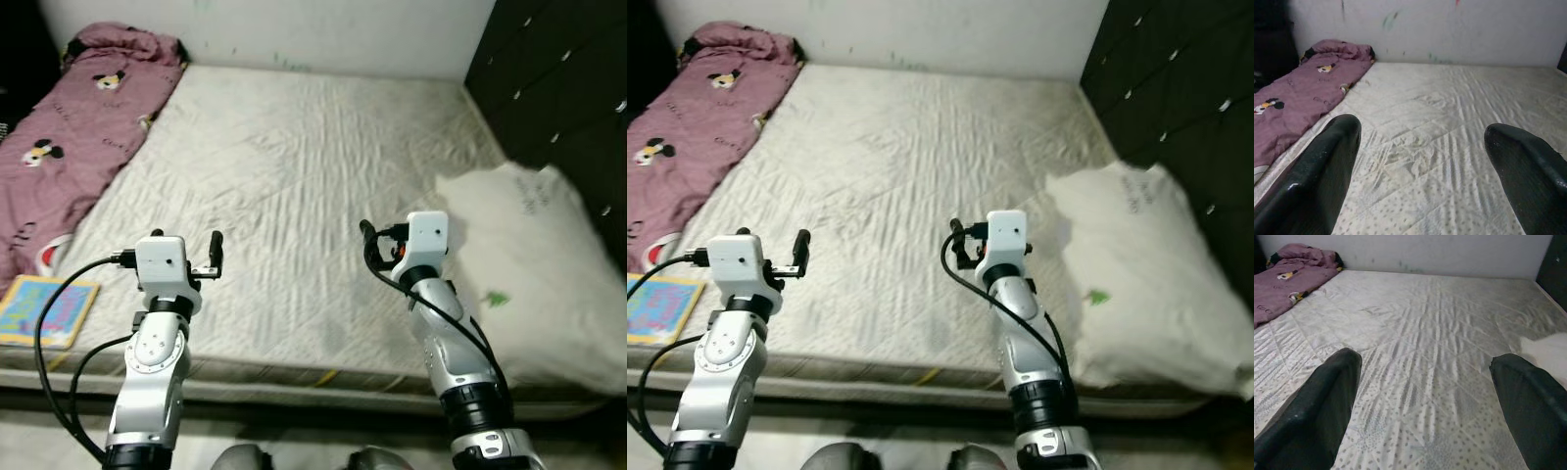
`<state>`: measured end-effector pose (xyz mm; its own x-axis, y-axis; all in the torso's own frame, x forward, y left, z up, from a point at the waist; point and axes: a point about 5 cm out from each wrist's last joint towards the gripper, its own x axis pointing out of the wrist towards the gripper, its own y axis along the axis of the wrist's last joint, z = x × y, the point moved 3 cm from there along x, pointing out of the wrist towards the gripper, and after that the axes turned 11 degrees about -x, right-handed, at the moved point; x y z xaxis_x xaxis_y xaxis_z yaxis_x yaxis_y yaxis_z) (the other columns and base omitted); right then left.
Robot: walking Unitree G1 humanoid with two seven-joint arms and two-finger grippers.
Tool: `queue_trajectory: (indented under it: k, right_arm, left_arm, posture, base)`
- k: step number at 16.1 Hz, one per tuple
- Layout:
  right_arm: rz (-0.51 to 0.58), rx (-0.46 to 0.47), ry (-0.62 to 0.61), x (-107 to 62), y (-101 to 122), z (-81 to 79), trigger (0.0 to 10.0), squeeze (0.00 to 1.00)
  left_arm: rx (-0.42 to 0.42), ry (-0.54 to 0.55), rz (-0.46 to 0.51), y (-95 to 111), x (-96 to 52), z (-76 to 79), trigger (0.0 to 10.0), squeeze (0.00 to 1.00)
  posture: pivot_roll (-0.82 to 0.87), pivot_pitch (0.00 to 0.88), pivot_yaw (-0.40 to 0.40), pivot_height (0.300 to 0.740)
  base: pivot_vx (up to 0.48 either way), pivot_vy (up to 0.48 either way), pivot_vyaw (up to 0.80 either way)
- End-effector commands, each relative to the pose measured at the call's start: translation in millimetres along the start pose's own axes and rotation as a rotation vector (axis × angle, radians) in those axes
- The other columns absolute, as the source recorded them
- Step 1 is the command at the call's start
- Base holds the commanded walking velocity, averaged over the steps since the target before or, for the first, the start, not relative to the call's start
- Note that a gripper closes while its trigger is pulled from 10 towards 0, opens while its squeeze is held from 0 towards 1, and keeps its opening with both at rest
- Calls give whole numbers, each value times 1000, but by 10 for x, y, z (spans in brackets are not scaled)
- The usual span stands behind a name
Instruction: Clean up the room
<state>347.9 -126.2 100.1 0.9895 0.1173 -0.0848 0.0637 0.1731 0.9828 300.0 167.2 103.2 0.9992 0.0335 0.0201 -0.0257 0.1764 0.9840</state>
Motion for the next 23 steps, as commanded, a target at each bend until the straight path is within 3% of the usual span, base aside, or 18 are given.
queue_trajectory:
  k: [1, 8, 23]
  right_arm:
    - [-20, -16, -26, -13, -45, 106, 10000, 0]
    - [-29, -11, -18, -13, -66, 88, 10000, 0]
    - [-28, -8, 5, -5, -71, 51, 10000, 0]
  left_arm:
    - [-12, -21, -12, -17, 6, 59, 10000, 0]
    - [-17, -22, -17, -21, 5, 59, 10000, 0]
    - [-15, -20, -18, -25, 21, 74, 10000, 0]
  posture:
    - [68, 28, -10, 740]
    - [69, 29, -9, 740]
    - [67, 29, -13, 740]
  base:
    - [0, 480, -800]
    - [0, 480, -583]
    - [0, 480, 0]
